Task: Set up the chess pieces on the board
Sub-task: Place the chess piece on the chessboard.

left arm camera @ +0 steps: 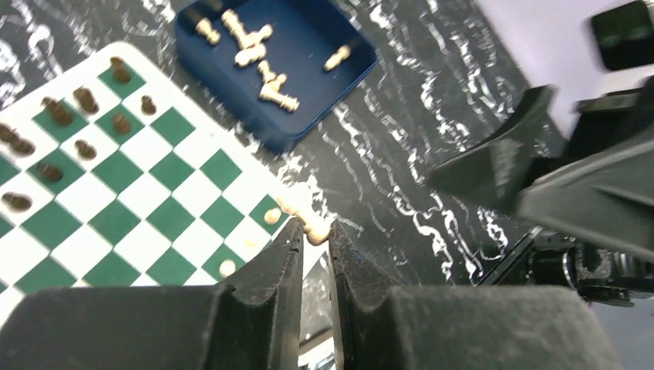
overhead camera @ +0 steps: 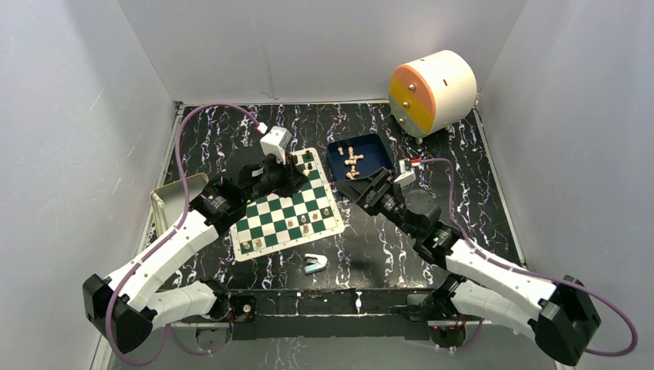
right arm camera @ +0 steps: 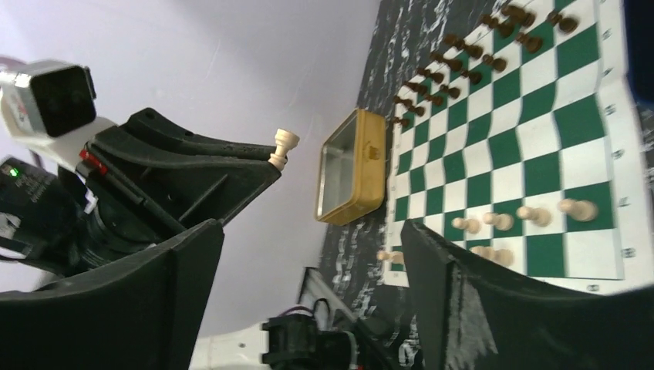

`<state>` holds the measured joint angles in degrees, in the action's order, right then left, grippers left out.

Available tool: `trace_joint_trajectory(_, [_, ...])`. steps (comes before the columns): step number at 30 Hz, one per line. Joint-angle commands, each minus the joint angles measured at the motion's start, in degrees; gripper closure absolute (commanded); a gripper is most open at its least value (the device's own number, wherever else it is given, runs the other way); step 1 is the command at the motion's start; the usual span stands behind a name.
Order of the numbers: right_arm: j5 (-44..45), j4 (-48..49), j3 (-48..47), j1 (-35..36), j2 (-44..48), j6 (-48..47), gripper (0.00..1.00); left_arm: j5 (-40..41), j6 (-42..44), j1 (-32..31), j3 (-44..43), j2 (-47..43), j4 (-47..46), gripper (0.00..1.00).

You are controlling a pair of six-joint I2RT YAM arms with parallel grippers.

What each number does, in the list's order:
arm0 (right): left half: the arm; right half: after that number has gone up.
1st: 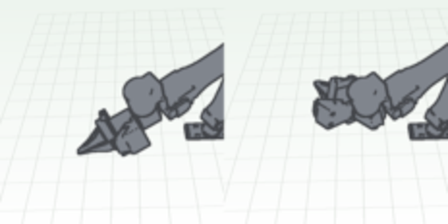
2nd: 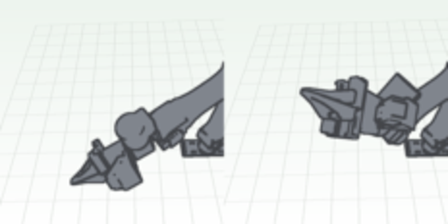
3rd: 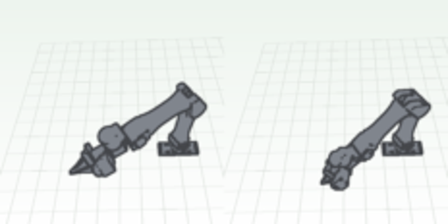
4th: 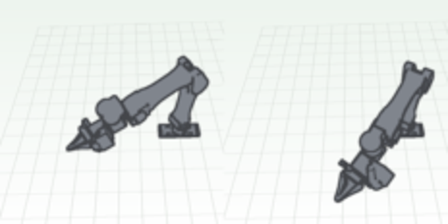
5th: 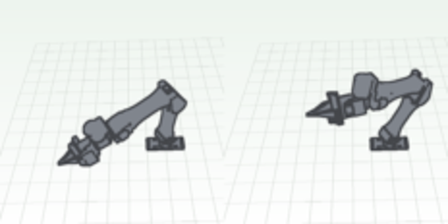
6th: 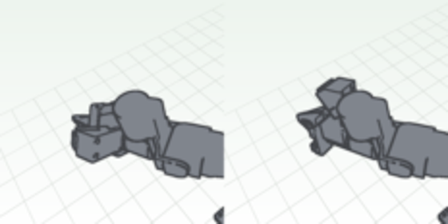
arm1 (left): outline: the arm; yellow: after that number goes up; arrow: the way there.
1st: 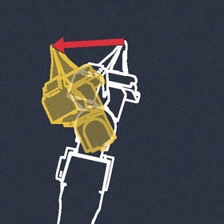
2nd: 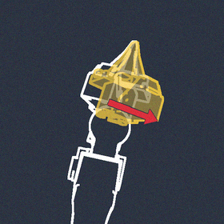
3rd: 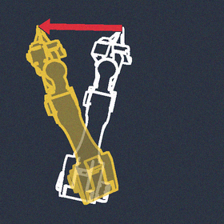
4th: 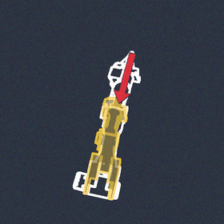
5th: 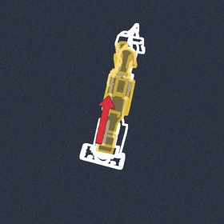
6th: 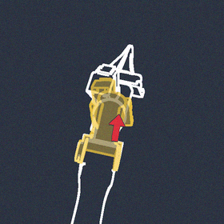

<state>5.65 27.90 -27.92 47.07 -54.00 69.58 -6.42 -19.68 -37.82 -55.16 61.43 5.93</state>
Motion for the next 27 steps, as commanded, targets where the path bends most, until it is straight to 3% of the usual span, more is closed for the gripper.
trace_joint_trajectory(1, [3.77, -8.43, -0.25, 0.15, 6.93, -12.60, 0.02, 6.57, 0.13, 0.50, -5.69, -1.52, 22.17, 1.00])
trace_joint_trajectory(5, [3.68, -15.83, -1.96, 0.14, 10.17, -19.36, 0.01, 6.88, 0.87, 2.12, -9.97, 0.87, 34.01, 1.00])
trace_joint_trajectory(12, [3.28, -23.07, -3.15, 0.20, 13.42, -24.99, 0.01, -4.07, 5.60, 12.09, -12.66, 7.86, 45.38, 1.00])
trace_joint_trajectory(19, [4.20, -25.54, -3.90, 0.18, 15.58, -27.79, 0.01, -9.97, 9.05, 16.55, -12.54, 16.32, 50.87, 1.00])
trace_joint_trajectory(27, [4.30, -26.02, -3.92, 0.20, 17.13, -29.46, 0.01, -13.17, 9.53, 16.71, -10.48, 25.22, 46.81, 1.00])
